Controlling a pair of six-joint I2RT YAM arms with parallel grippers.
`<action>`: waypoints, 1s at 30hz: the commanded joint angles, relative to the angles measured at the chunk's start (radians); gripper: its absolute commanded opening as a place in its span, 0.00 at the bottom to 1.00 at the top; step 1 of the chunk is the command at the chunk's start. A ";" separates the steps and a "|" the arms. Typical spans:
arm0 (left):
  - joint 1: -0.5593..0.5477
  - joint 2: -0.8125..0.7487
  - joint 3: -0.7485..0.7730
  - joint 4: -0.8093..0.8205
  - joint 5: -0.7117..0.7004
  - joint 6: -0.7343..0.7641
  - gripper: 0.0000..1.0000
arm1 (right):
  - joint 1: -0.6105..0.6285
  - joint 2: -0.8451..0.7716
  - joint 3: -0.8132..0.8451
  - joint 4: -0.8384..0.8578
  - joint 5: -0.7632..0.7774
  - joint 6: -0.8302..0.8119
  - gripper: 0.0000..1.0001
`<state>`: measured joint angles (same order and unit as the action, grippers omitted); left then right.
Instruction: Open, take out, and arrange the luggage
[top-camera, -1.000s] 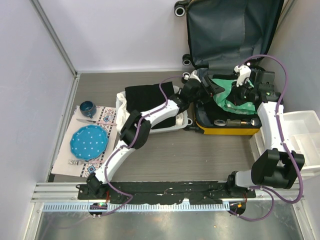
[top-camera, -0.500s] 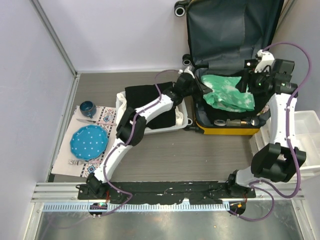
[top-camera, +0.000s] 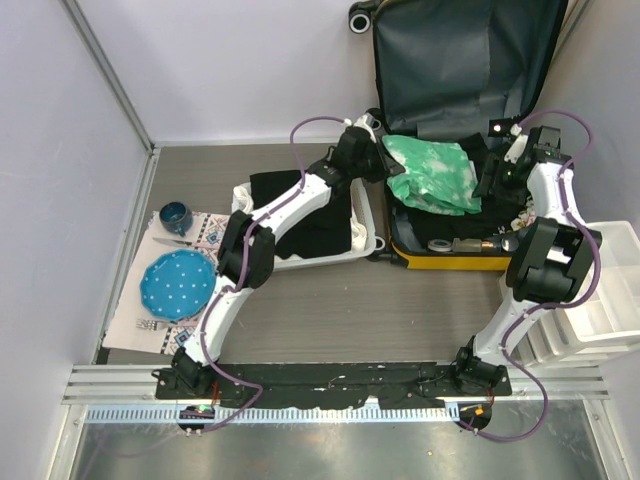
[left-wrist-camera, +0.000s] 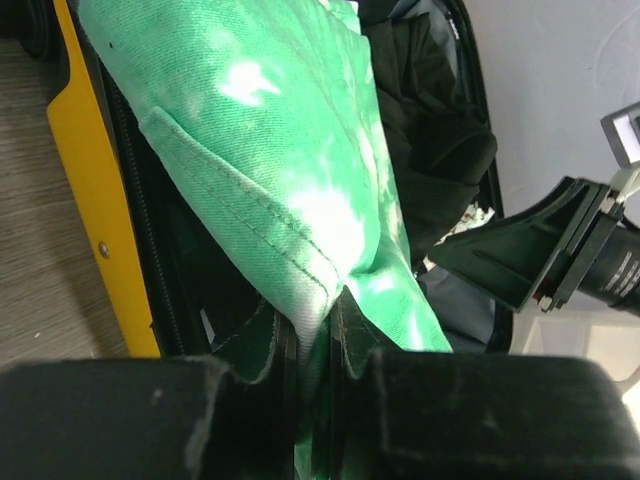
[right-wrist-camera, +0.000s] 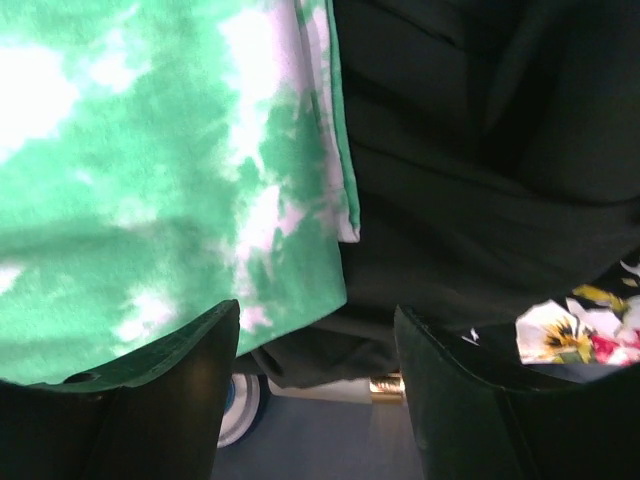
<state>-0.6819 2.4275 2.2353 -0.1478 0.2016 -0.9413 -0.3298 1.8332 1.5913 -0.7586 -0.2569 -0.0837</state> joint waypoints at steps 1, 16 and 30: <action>0.012 -0.085 0.017 -0.022 -0.031 0.073 0.00 | -0.005 0.043 0.108 0.028 -0.090 0.074 0.69; 0.035 -0.111 -0.002 -0.018 -0.027 0.121 0.00 | 0.009 0.162 0.110 0.108 -0.136 0.144 0.68; 0.127 -0.418 -0.265 -0.098 0.094 0.192 0.00 | 0.009 0.086 0.079 0.099 -0.157 0.105 0.68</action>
<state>-0.5911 2.2013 2.0258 -0.2676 0.2523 -0.8196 -0.3233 1.9980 1.6562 -0.6758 -0.3870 0.0311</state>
